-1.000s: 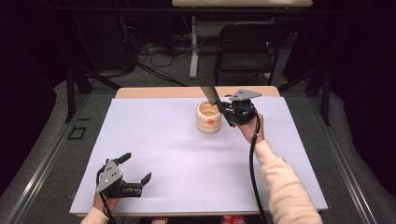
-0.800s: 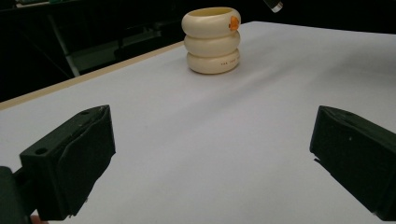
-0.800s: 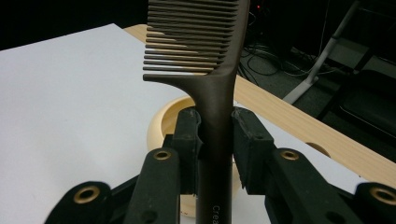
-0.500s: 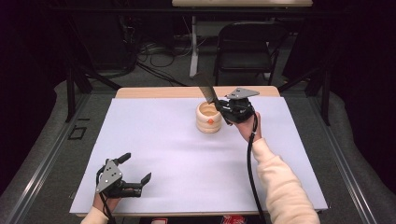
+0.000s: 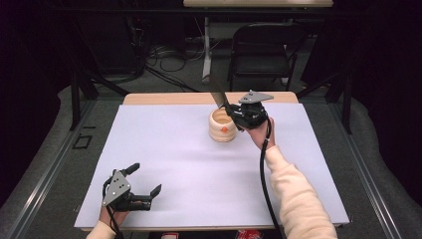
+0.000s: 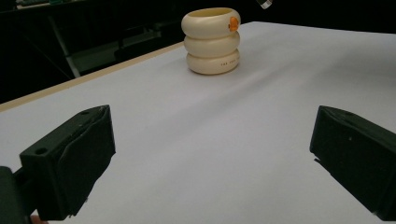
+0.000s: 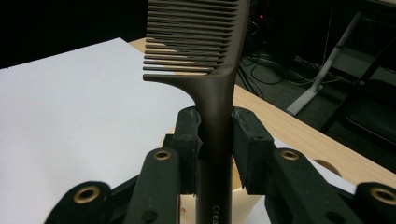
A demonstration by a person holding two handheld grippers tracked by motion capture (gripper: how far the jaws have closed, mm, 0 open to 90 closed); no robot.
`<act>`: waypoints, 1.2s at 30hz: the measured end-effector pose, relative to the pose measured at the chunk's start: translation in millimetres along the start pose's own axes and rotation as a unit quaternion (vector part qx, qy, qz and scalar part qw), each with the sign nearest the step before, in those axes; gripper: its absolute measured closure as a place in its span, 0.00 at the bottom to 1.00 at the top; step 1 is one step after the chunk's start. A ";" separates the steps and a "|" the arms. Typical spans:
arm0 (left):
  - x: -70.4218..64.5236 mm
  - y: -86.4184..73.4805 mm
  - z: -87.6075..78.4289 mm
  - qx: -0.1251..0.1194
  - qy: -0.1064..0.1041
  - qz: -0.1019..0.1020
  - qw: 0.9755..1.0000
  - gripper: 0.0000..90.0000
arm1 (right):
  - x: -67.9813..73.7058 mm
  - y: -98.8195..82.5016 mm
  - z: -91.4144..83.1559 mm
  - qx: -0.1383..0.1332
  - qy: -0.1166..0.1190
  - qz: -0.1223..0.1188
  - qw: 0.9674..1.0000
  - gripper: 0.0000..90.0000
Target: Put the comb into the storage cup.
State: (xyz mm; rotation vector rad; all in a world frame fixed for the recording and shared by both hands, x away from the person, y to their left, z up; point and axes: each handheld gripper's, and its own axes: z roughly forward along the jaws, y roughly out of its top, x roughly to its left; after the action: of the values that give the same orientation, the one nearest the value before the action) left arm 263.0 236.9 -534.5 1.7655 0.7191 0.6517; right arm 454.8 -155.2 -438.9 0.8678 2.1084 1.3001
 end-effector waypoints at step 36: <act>1.5 -0.1 -1.4 -0.002 0.002 0.000 1.000 0.00 | -1.8 26.2 11.4 -0.016 -0.002 -0.007 1.000 0.80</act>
State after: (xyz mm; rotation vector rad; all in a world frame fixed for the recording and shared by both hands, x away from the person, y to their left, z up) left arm 263.0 238.9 -534.1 1.7611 0.7193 0.6569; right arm 470.6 -141.2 -419.6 0.8399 2.0817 1.3198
